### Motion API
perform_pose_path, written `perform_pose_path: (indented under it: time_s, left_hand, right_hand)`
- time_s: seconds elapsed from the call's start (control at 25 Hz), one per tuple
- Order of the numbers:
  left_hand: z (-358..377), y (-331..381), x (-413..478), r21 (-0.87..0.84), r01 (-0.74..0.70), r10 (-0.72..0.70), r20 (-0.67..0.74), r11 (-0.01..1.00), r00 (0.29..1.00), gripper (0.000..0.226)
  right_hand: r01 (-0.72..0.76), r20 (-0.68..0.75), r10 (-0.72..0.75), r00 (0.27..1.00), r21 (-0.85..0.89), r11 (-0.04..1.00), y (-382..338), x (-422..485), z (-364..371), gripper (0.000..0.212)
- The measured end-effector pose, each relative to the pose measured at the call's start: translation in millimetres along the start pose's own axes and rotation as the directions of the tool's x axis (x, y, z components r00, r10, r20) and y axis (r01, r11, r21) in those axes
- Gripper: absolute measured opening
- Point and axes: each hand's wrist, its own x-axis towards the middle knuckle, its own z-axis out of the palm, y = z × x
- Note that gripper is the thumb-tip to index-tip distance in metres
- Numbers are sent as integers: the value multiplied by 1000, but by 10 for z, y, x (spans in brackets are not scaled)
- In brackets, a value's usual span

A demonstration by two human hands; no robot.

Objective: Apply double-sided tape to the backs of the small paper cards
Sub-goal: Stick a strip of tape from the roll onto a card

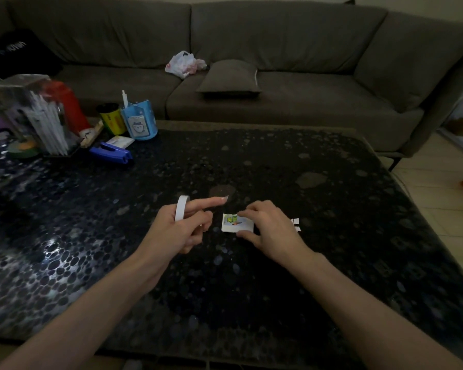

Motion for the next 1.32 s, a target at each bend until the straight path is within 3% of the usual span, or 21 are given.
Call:
perform_pose_path:
  time_s: [0.32,0.48,0.68,0.88,0.96,1.08,1.32]
  left_hand:
    - [4,-41,50,16,-22,21,23,1000,1000,36]
    - [10,-47,44,5,-26,26,15,1000,1000,36]
    - [-21,-48,39,3,-1,1,12,1000,1000,36]
    - [-25,-100,12,45,-6,4,41,999,999,36]
    - [-30,-134,7,51,0,-2,47,999,999,35]
    - [-48,-183,33,61,-5,1,55,998,999,35]
    - [-22,-254,66,70,5,-10,80,998,997,34]
  right_hand:
    - [205,-74,-227,971,-229,952,-55,-49,112,24]
    - [139,-134,-151,979,-95,986,-121,-76,96,15]
    - [0,-85,9,996,106,994,-86,-129,34,15]
    - [140,-314,-113,943,66,988,-132,-345,-118,9]
    - [202,-215,-191,958,29,979,-139,-454,-125,3]
    - [202,0,-202,979,19,979,-118,-541,-49,16]
    - [163,82,-169,982,77,984,-90,-543,-37,30]
